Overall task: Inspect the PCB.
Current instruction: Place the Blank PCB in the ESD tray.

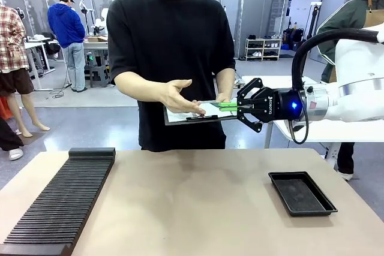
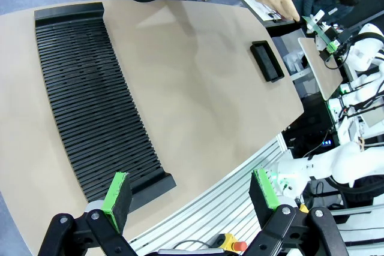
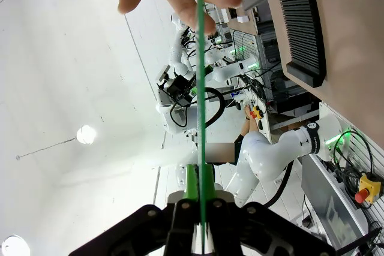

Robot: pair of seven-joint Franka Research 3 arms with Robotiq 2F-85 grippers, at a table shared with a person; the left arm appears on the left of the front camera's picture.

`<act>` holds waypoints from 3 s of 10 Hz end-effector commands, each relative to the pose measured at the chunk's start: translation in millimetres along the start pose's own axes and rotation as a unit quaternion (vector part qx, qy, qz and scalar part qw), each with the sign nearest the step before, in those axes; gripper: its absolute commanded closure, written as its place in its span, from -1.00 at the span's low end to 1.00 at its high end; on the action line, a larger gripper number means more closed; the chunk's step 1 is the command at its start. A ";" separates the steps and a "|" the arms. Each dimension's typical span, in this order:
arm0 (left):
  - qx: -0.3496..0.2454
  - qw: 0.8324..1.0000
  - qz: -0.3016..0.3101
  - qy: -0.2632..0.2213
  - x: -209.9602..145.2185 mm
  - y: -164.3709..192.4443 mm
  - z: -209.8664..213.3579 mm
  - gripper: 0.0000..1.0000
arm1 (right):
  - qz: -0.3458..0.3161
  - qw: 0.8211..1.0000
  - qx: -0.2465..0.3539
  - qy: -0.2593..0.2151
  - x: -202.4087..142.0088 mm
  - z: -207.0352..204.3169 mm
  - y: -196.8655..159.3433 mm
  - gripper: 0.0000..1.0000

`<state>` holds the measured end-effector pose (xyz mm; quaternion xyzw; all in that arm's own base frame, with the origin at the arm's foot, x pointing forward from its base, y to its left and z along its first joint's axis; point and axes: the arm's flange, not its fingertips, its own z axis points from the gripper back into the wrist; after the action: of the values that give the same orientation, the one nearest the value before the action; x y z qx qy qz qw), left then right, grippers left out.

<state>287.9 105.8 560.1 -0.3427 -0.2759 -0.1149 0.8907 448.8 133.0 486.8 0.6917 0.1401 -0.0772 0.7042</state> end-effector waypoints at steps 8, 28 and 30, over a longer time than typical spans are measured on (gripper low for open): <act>0.005 1.000 -0.003 0.003 0.5 -1.2 -0.2 -1.00 | 0.002 1.000 -0.001 0.001 -1.0 -0.9 1.0 1.00; 0.005 1.000 -0.003 0.003 0.5 -1.2 -0.2 -1.00 | 0.136 0.930 -0.310 -0.143 25.8 143.2 -99.4 0.95; 0.005 1.000 -0.003 0.003 0.5 -1.2 -0.2 -1.00 | 0.122 0.927 -0.322 -0.148 39.1 150.1 -114.9 0.95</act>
<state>287.9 105.8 560.1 -0.3426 -0.2759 -0.1149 0.8907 453.7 -16.3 371.3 0.4204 -0.0296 -0.0466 0.9057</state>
